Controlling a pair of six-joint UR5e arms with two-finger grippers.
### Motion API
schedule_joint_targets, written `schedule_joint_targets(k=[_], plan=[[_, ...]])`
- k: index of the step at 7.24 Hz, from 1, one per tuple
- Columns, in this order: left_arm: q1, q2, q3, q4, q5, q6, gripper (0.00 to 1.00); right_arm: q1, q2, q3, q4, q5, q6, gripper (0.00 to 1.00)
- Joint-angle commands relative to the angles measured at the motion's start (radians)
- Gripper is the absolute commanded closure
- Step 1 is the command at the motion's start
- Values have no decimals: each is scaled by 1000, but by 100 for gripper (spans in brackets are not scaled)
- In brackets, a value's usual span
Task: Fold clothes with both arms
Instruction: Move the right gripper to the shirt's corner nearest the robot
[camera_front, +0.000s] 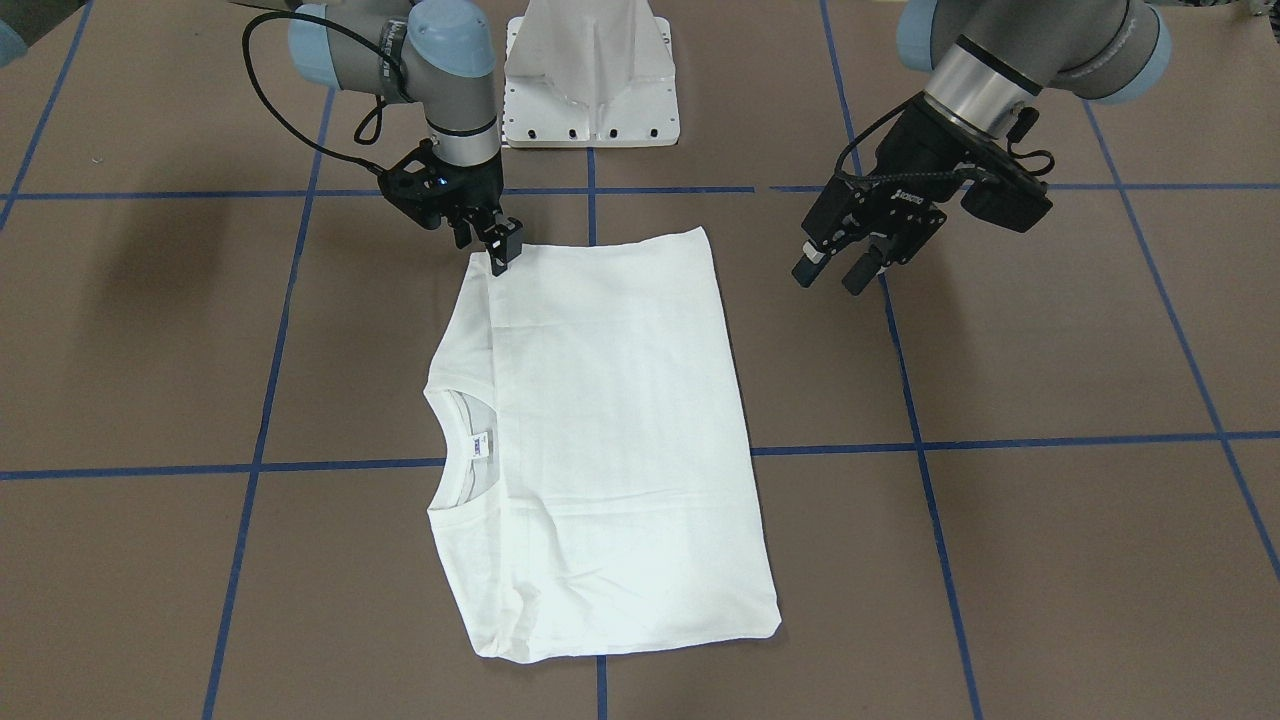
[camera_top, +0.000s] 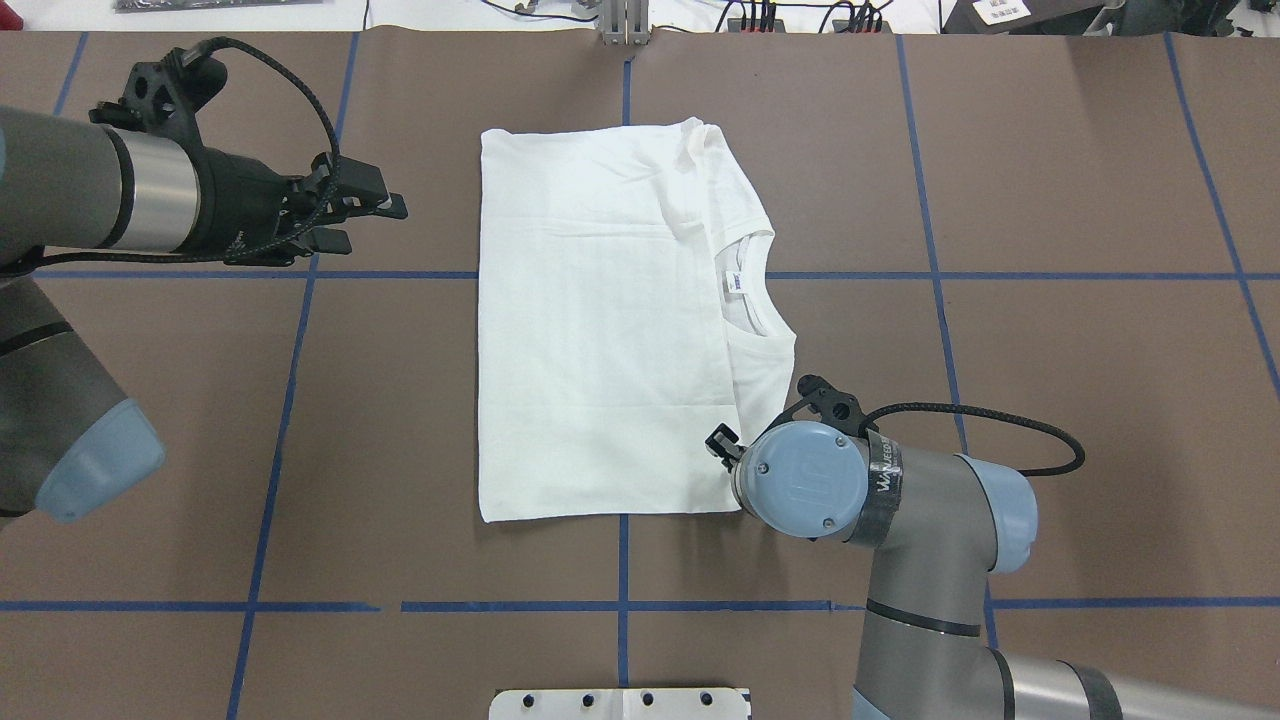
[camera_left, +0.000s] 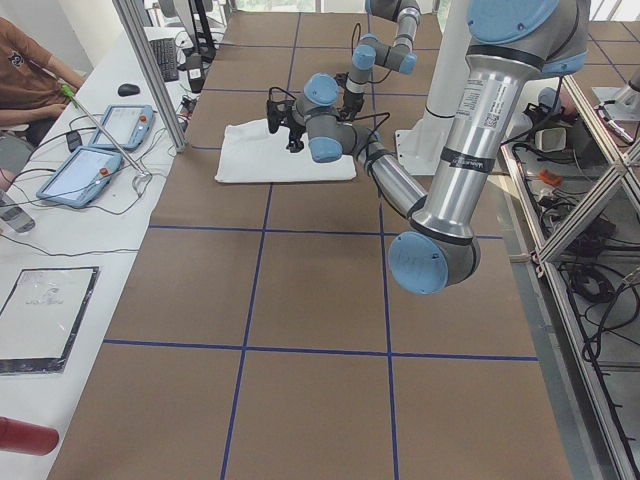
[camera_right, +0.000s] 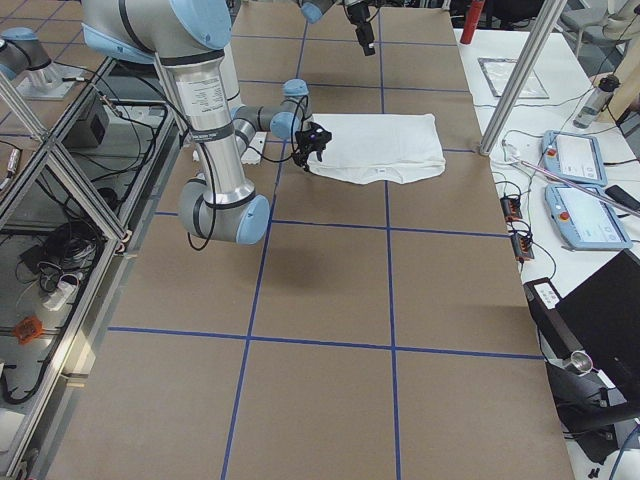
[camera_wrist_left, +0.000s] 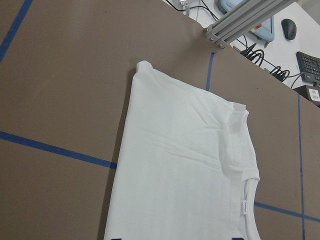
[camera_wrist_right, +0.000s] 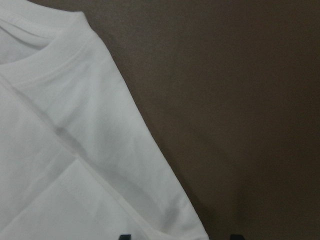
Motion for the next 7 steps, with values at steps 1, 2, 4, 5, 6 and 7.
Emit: schedule_joint_targets(k=[1,2,4,5,6,7], plan=[[0,0,-1,0,0,0,21,5,2,-11,0,1,-16,28],[0,0,-1,0,0,0,21,5,7,-11,0,3,-14,28],[0,0,-6,1,0,-2,21,2,14,-14,0,1,-13,28],[0,0,-6,1,0,-3,21,2,17,-23,0,1,-14,28],[2,0,-6,1,0,-3,21,2,31,-32,0,1,-14,34],[2,0,-6,1,0,-9,21,2,36,-35,0,1,-13,59]])
